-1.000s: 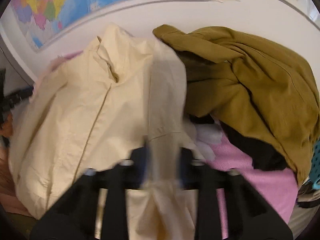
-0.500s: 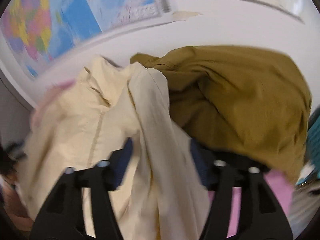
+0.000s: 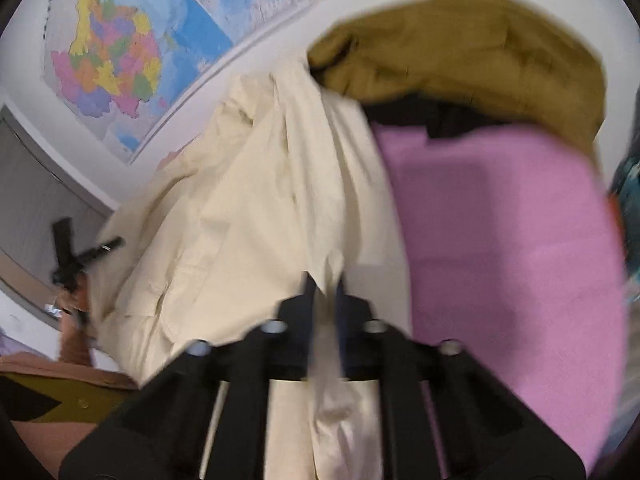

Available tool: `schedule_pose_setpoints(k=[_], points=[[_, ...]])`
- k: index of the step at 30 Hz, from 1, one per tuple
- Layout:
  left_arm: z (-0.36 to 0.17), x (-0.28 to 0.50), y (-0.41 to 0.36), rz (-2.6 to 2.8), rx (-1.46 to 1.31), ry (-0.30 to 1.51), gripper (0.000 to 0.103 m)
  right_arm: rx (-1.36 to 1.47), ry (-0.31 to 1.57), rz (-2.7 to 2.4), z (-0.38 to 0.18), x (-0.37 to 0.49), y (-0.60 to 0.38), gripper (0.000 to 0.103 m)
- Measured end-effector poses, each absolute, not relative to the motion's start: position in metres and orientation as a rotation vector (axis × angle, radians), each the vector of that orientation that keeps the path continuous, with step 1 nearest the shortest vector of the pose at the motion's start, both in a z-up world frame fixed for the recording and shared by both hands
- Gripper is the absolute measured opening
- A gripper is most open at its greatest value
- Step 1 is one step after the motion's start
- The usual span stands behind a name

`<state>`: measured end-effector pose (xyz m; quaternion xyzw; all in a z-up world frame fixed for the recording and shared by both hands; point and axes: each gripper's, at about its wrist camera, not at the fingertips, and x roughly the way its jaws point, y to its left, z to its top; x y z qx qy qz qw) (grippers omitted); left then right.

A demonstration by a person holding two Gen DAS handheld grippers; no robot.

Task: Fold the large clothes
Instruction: 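Open both tools and release the cream jacket spread on the bed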

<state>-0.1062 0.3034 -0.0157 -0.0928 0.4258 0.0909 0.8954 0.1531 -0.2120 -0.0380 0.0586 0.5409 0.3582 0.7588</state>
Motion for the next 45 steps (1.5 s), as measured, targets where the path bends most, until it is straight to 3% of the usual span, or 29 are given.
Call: schedule_pose_setpoints(k=[7,11,12,13,15,16,17,18,20,21,23,25,31,41,45], points=[[0.029,-0.096,0.363,0.433,-0.194,0.797,0.004,0.002,0.919,0.565,0.052,0.199,-0.244,0.002],[-0.017,-0.067,0.385,0.538,-0.13,0.93,0.008,-0.115,0.986,0.416,0.011,0.224,-0.235,0.005],[-0.033,-0.061,0.389,0.572,-0.128,0.973,0.016,-0.127,1.021,0.388,-0.005,0.228,-0.235,0.005],[-0.05,-0.057,0.392,0.611,-0.11,1.016,0.03,-0.113,1.075,0.377,-0.024,0.23,-0.234,0.008],[-0.062,-0.059,0.385,0.673,-0.024,0.997,0.042,-0.105,1.112,0.327,-0.043,0.228,-0.237,0.018],[-0.06,-0.063,0.382,0.673,-0.022,0.977,0.045,-0.104,1.1,0.31,-0.043,0.222,-0.237,0.026],[-0.054,-0.069,0.381,0.669,-0.039,0.955,0.048,-0.093,1.079,0.304,-0.038,0.216,-0.24,0.044],[-0.047,-0.076,0.379,0.671,-0.058,0.929,0.05,-0.067,1.021,0.308,-0.023,0.203,-0.241,0.049],[-0.023,-0.1,0.364,0.638,-0.065,0.82,0.054,-0.062,0.938,0.409,0.004,0.173,-0.235,0.052],[-0.013,-0.113,0.355,0.602,-0.061,0.77,0.064,-0.08,0.911,0.443,0.014,0.162,-0.23,0.053],[0.006,-0.142,0.326,0.482,-0.043,0.68,0.065,-0.117,0.862,0.59,0.036,0.123,-0.21,0.062],[0.012,-0.16,0.292,0.374,0.0,0.638,0.07,-0.175,0.853,0.732,0.044,0.085,-0.18,0.063],[-0.013,-0.176,0.227,0.173,0.048,0.647,0.071,-0.248,0.928,1.028,0.02,0.03,-0.087,0.06],[-0.055,-0.229,0.261,0.22,-0.13,0.708,0.071,-0.334,1.185,1.029,-0.066,0.048,0.023,0.061],[-0.07,-0.25,0.275,0.305,-0.122,0.742,0.07,-0.345,1.183,1.006,-0.073,0.053,0.026,0.046]])
